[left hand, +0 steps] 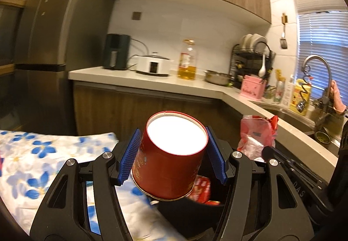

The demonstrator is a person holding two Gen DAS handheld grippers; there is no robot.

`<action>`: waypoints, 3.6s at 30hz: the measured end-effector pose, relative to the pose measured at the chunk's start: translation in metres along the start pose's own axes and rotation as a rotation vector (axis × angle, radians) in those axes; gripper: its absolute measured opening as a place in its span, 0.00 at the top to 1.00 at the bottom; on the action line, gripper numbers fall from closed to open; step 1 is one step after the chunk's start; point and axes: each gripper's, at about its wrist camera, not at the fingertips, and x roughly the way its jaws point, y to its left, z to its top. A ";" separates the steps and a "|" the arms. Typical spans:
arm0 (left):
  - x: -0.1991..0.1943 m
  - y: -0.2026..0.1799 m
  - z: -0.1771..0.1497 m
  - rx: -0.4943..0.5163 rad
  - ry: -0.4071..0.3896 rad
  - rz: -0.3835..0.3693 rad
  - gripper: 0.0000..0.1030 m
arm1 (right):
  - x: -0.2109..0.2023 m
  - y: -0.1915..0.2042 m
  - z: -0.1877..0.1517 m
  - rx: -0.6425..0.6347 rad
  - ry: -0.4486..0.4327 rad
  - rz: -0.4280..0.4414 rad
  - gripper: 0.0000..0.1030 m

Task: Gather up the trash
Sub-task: 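Carry the red cup and plastic bag over the black bin with both grippers, then open both grippers to drop the cup and bag into the bin, then move both open grippers back over the table, then grasp the pink plastic bag with the left gripper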

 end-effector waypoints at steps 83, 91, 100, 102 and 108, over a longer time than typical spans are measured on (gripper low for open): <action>-0.149 0.258 -0.053 -0.146 0.016 0.683 0.10 | 0.024 0.171 -0.078 -0.081 0.131 0.219 0.35; -0.136 0.316 -0.043 -0.141 0.014 0.773 0.10 | 0.038 0.195 -0.085 -0.098 0.156 0.251 0.35; -0.113 0.373 -0.035 -0.162 0.027 0.833 0.10 | 0.049 0.220 -0.090 -0.149 0.148 0.264 0.35; -0.104 0.383 -0.037 -0.170 0.057 0.828 0.10 | 0.051 0.222 -0.091 -0.151 0.148 0.263 0.35; -0.085 0.399 -0.042 -0.200 0.133 0.795 0.37 | 0.058 0.227 -0.093 -0.155 0.153 0.259 0.35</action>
